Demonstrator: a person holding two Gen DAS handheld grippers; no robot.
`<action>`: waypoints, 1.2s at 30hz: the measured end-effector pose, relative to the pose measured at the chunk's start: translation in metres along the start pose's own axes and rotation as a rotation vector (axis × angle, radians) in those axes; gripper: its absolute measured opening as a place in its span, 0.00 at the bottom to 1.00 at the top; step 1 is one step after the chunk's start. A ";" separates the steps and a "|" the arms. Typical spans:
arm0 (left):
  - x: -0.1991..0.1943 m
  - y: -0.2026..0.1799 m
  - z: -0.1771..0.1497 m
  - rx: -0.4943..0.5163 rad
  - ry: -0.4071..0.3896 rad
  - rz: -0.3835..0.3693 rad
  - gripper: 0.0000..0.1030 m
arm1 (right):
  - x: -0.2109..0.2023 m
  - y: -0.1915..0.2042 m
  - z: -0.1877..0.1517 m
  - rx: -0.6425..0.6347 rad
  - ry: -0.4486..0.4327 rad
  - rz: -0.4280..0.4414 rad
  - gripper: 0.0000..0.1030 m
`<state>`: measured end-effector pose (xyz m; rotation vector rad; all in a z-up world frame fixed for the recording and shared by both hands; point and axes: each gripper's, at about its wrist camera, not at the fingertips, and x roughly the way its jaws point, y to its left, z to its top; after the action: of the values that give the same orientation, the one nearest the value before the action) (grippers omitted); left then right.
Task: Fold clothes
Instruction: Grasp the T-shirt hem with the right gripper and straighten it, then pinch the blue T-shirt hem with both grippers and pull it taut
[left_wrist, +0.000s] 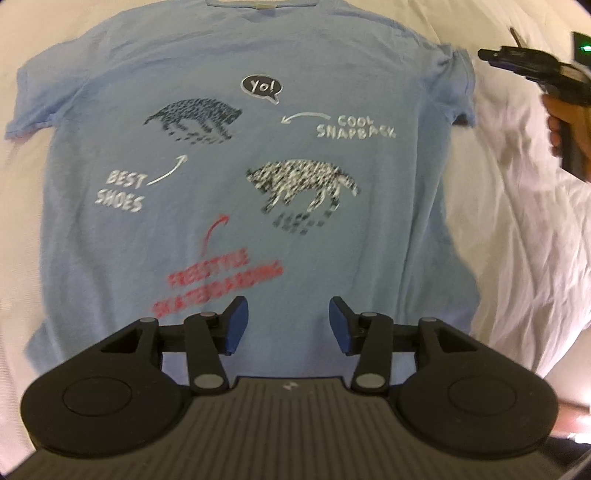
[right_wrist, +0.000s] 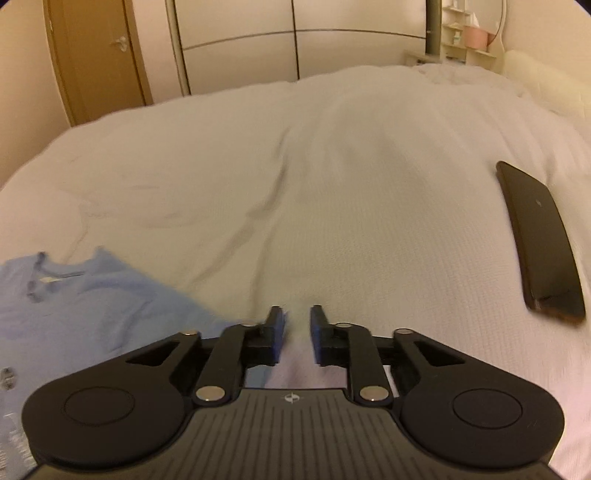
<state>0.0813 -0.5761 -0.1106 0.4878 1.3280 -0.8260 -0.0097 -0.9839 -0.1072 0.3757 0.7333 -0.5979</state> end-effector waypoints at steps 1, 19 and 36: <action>-0.002 0.001 -0.004 0.013 0.001 0.009 0.43 | -0.013 0.004 -0.008 0.015 0.006 0.024 0.29; -0.055 0.150 -0.128 0.005 -0.083 0.095 0.57 | -0.152 0.157 -0.211 -0.158 0.487 0.419 0.46; -0.019 0.194 -0.075 0.293 -0.122 -0.250 0.00 | -0.153 0.167 -0.234 -0.121 0.491 0.284 0.28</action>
<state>0.1795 -0.3934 -0.1347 0.4960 1.1738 -1.2496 -0.1144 -0.6774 -0.1402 0.5113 1.1561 -0.1871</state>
